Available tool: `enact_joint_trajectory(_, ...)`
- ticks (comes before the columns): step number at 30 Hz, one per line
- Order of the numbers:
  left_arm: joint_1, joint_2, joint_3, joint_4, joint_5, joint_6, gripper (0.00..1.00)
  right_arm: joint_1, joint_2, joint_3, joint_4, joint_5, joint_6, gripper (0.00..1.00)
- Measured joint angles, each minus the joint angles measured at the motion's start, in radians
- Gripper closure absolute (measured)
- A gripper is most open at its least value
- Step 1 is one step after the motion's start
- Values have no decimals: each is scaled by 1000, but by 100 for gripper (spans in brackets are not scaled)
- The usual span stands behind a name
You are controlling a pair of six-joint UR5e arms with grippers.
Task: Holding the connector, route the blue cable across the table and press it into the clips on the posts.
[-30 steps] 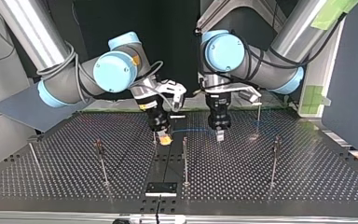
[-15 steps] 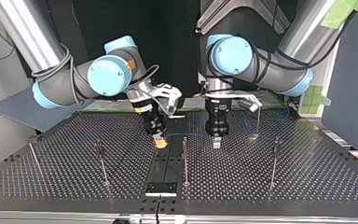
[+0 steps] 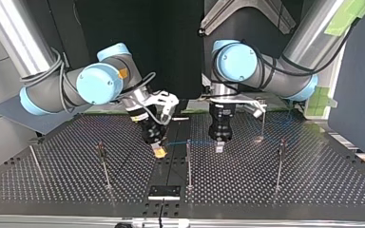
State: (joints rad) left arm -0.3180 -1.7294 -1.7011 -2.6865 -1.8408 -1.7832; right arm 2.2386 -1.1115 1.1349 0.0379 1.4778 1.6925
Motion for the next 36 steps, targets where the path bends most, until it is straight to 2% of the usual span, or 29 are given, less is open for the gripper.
enact_joint_trajectory(12,4,-66,49,40,37,0,100,-35,2,-4,-2,-5,7,100)
enact_joint_trajectory(18,9,-90,94,32,49,-3,100,-51,4,-6,-8,-17,7,100)
enact_joint_trajectory(24,15,-140,145,23,51,-2,100,-64,6,-8,-10,-23,7,100)
enact_joint_trajectory(28,26,-164,170,22,56,-3,100,-75,6,-8,-13,-23,7,100)
enact_joint_trajectory(36,60,-170,180,20,84,-6,100,-94,9,-8,-19,-28,7,100)
